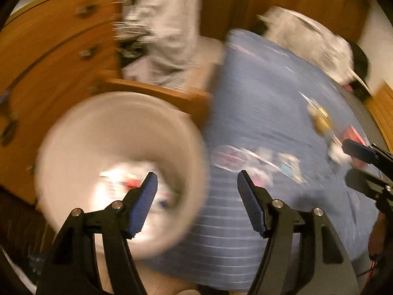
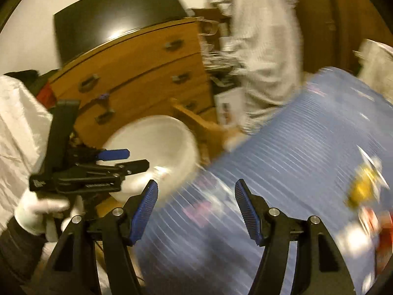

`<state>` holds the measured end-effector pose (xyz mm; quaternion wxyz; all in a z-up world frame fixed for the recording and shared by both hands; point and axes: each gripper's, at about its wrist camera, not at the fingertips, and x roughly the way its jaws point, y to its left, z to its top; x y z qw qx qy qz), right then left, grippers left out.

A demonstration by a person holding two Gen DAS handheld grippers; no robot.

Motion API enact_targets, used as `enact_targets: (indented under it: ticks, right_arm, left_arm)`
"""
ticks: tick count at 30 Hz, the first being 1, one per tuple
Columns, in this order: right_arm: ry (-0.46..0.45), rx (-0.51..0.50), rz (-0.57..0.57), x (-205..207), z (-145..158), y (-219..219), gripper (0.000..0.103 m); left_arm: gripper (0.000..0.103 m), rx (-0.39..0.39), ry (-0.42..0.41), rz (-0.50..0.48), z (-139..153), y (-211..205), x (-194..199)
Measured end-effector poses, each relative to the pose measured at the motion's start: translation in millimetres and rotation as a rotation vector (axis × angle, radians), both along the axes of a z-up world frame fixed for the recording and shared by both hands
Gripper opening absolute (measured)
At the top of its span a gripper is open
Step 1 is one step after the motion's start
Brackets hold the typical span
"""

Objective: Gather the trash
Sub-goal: 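Grasp the white foam sleeve with left tool while right tool grasps white bottle cap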

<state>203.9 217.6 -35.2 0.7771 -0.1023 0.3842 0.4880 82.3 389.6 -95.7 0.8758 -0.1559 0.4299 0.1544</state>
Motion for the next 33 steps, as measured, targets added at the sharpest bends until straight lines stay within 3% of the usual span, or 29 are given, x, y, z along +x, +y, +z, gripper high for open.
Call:
enact_targets:
  ticks: [3, 8, 15, 21, 29, 30, 31, 32, 33]
  right_arm:
    - [0.004, -0.015, -0.112, 1, -24, -82, 0.066]
    - [0.016, -0.012, -0.282, 10, -47, -194, 0.066]
    - [0.036, -0.006, -0.462, 41, -75, -289, 0.066]
    - [0.06, -0.068, -0.497, 89, -99, -306, 0.067]
    - [0.125, -0.156, -0.455, 142, -124, -277, 0.067]
    - [0.121, -0.169, -0.452, 145, -126, -274, 0.067]
    - [0.117, -0.176, -0.454, 148, -128, -271, 0.065]
    - [0.11, -0.184, -0.462, 151, -129, -270, 0.058]
    - [0.103, -0.19, -0.467, 151, -130, -268, 0.052]
  left_arm:
    - [0.065, -0.024, 0.025, -0.141, -26, -67, 32]
    - [0.065, -0.05, 0.045, -0.276, -51, -139, 71]
    - [0.076, -0.076, -0.022, -0.378, -46, -201, 129]
    - [0.085, -0.01, -0.04, -0.501, -34, -232, 186]
    - [0.085, 0.016, 0.046, -0.579, -51, -237, 233]
    - [0.083, 0.011, 0.051, -0.587, -54, -239, 235]
    - [0.074, 0.005, 0.058, -0.595, -59, -242, 236]
    - [0.068, 0.004, 0.062, -0.596, -62, -246, 237]
    - [0.055, -0.005, 0.068, -0.604, -65, -249, 237]
